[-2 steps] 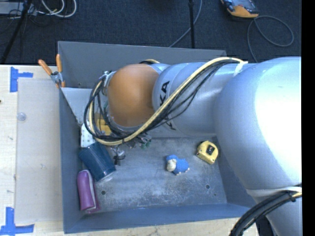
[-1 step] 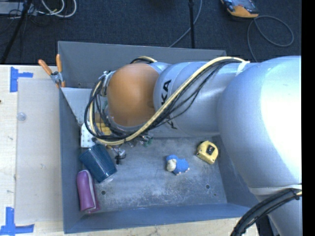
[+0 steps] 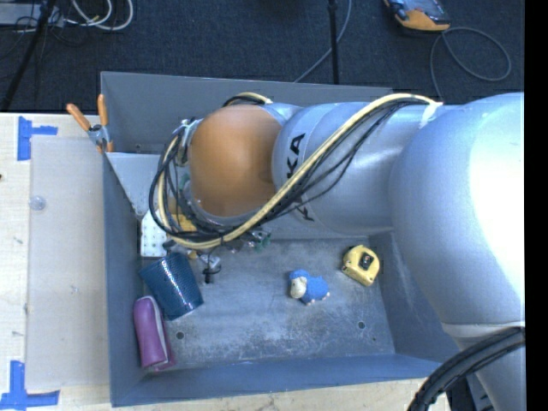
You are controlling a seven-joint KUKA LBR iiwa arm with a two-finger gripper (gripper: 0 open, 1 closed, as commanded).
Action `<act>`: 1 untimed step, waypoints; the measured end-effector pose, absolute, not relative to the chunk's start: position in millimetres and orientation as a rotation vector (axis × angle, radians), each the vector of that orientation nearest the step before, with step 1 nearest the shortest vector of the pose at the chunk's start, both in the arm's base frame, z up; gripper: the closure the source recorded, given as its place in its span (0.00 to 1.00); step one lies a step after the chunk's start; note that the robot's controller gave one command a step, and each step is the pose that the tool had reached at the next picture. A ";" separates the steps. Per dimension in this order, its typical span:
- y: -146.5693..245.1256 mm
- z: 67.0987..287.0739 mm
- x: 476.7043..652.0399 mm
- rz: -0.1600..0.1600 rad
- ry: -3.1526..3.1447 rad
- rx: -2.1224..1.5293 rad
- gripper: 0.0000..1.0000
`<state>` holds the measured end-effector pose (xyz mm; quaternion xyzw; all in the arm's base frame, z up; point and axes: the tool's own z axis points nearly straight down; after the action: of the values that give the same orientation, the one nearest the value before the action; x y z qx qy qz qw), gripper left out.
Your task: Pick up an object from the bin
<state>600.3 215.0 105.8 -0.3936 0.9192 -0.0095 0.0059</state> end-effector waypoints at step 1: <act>215.6 111.1 599.3 -0.028 2.881 -1.230 1.00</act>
Offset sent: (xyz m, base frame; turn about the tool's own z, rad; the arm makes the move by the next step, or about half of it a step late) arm 0.0000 -0.0001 0.0821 0.0000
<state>599.3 215.6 111.1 -0.3926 0.9197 -0.0089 0.0046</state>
